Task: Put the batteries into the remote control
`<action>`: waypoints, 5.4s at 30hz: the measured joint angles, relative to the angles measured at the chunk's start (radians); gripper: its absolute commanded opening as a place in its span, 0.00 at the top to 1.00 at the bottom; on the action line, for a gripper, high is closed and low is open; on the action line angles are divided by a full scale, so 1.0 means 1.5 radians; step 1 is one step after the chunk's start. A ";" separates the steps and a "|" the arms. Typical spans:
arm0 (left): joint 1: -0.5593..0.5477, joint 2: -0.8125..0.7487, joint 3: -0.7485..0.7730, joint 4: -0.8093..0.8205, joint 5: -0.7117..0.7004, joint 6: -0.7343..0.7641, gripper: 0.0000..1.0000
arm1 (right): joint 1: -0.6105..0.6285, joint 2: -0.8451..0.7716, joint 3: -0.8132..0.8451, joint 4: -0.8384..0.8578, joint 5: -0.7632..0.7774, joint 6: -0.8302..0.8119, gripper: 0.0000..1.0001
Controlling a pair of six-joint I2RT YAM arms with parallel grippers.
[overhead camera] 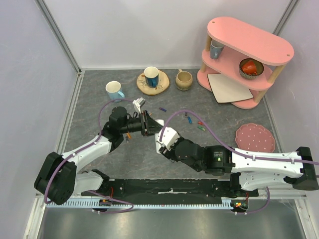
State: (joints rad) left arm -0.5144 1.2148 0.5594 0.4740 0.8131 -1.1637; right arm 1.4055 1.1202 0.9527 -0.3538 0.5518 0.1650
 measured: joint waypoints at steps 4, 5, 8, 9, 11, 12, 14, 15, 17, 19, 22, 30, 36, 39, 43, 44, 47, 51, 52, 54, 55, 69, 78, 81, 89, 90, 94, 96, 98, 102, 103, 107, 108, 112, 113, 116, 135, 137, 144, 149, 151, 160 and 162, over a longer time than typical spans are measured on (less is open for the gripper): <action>0.001 0.000 -0.003 0.002 -0.001 0.000 0.98 | 0.003 -0.002 0.000 -0.001 0.009 0.000 0.43; 0.001 0.000 -0.003 0.003 -0.001 0.000 0.98 | 0.003 -0.003 0.000 -0.001 0.010 0.000 0.43; 0.002 0.000 -0.004 0.004 -0.004 0.000 0.98 | 0.003 -0.003 0.000 -0.001 0.015 0.000 0.43; 0.002 0.000 -0.005 0.005 -0.005 0.000 0.98 | 0.003 -0.003 0.000 -0.001 0.017 0.000 0.43; 0.002 0.000 -0.006 0.005 -0.006 0.000 0.98 | 0.003 -0.003 0.000 -0.001 0.018 0.000 0.43; 0.002 0.000 -0.006 0.005 -0.007 0.000 0.98 | 0.003 -0.003 0.000 -0.001 0.019 0.000 0.43; 0.002 0.000 -0.007 0.005 -0.008 0.000 0.98 | 0.003 -0.004 0.000 -0.001 0.020 0.000 0.43; 0.002 0.000 -0.007 0.005 -0.008 0.000 0.98 | 0.003 -0.004 0.000 -0.002 0.020 0.000 0.43; 0.002 0.000 -0.007 0.005 -0.010 0.000 0.98 | 0.003 -0.006 0.000 -0.002 0.020 0.001 0.43; 0.002 0.000 -0.007 0.005 -0.010 0.000 0.98 | 0.003 -0.009 0.000 -0.004 0.021 0.002 0.44; 0.002 0.000 -0.007 0.005 -0.011 0.000 0.98 | 0.003 -0.016 0.000 -0.005 0.021 0.003 0.43; 0.002 0.000 -0.007 0.005 -0.011 0.000 0.98 | 0.003 -0.025 0.000 -0.005 0.022 0.007 0.44; 0.002 0.000 -0.007 0.005 -0.011 0.000 0.98 | 0.003 -0.026 0.000 -0.006 0.022 0.007 0.44; 0.002 0.000 -0.007 0.005 -0.010 -0.001 0.98 | 0.003 -0.026 0.000 -0.007 0.021 0.008 0.44; 0.002 0.000 -0.006 0.005 -0.008 -0.009 0.98 | 0.003 -0.029 0.000 -0.012 0.021 0.011 0.43; 0.002 0.000 -0.006 0.005 -0.007 -0.011 0.98 | 0.003 -0.030 0.000 -0.014 0.021 0.012 0.43; 0.002 0.000 -0.006 0.006 -0.005 -0.016 0.98 | 0.003 -0.033 0.000 -0.015 0.020 0.013 0.43; 0.002 0.000 -0.004 0.006 -0.004 -0.019 0.98 | 0.003 -0.036 0.000 -0.015 0.020 0.013 0.43; 0.002 0.000 -0.003 0.006 -0.004 -0.020 0.98 | 0.003 -0.036 0.000 -0.015 0.020 0.013 0.44; 0.002 0.000 -0.001 0.009 -0.001 -0.021 0.98 | 0.003 -0.036 -0.001 -0.015 0.020 0.013 0.43; 0.002 0.000 0.000 0.010 0.000 -0.023 0.98 | 0.003 -0.036 -0.001 -0.015 0.019 0.013 0.43; 0.002 0.000 0.003 0.015 0.001 -0.030 0.98 | 0.003 -0.041 -0.007 -0.016 0.020 0.015 0.41; 0.002 0.001 0.003 0.019 0.006 -0.030 0.98 | 0.003 -0.045 -0.007 -0.017 0.019 0.018 0.38; 0.002 0.002 0.003 0.021 0.006 -0.030 0.98 | 0.002 -0.047 -0.006 -0.017 0.017 0.019 0.37; 0.002 0.014 0.003 0.025 0.016 -0.030 0.98 | -0.001 -0.053 -0.006 -0.017 0.008 0.020 0.36; 0.002 0.015 0.003 0.025 0.018 -0.030 0.98 | -0.001 -0.054 -0.006 -0.017 0.007 0.020 0.36; 0.002 0.015 0.003 0.025 0.019 -0.030 0.98 | -0.001 -0.055 -0.006 -0.017 0.002 0.020 0.36; 0.001 0.015 0.003 0.025 0.019 -0.030 0.98 | -0.001 -0.055 -0.006 -0.017 0.002 0.020 0.36; 0.001 0.015 0.003 0.025 0.020 -0.031 0.98 | -0.001 -0.055 -0.006 -0.017 0.002 0.020 0.36; 0.001 0.015 0.003 0.026 0.020 -0.035 0.98 | -0.001 -0.055 -0.006 -0.018 0.002 0.020 0.36; 0.001 0.015 0.003 0.026 0.020 -0.035 0.98 | -0.001 -0.055 -0.006 -0.019 0.002 0.020 0.35; 0.001 0.015 0.006 0.026 0.021 -0.038 0.98 | -0.001 -0.055 -0.007 -0.020 0.002 0.020 0.35; 0.001 0.015 0.007 0.026 0.022 -0.038 0.98 | -0.001 -0.054 -0.007 -0.020 0.002 0.020 0.35; 0.001 0.015 0.010 0.029 0.023 -0.039 0.98 | -0.001 -0.052 -0.007 -0.020 0.003 0.020 0.34; 0.001 0.015 0.010 0.030 0.023 -0.039 0.98 | -0.001 -0.052 -0.007 -0.020 0.003 0.020 0.34; 0.001 0.015 0.010 0.030 0.023 -0.039 0.98 | -0.002 -0.052 -0.009 -0.020 0.004 0.020 0.34; 0.002 0.020 0.013 0.030 0.024 -0.039 0.98 | -0.002 -0.078 -0.009 -0.035 -0.022 0.020 0.27; 0.003 0.024 0.014 0.029 0.023 -0.039 0.98 | -0.002 -0.083 -0.009 -0.035 -0.032 0.020 0.27; 0.003 0.046 0.024 0.034 0.010 -0.038 0.98 | -0.004 -0.048 0.074 -0.076 -0.012 0.101 0.25; 0.003 0.059 0.025 0.051 -0.035 -0.036 0.98 | -0.025 0.031 0.172 -0.118 0.038 0.201 0.24; 0.003 0.061 0.024 0.068 -0.055 -0.036 0.98 | -0.045 0.055 0.183 -0.138 0.045 0.238 0.23; 0.003 0.077 0.011 0.146 -0.104 -0.037 0.98 | -0.100 0.084 0.182 -0.188 0.031 0.310 0.27; 0.003 0.078 0.009 0.151 -0.105 -0.037 0.98 | -0.100 0.084 0.177 -0.188 0.024 0.311 0.29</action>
State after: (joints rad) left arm -0.5098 1.3315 0.5732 0.6998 0.6552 -1.2186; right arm 1.2552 1.2465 1.2186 -0.6353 0.5877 0.6315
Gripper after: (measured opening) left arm 0.334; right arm 0.734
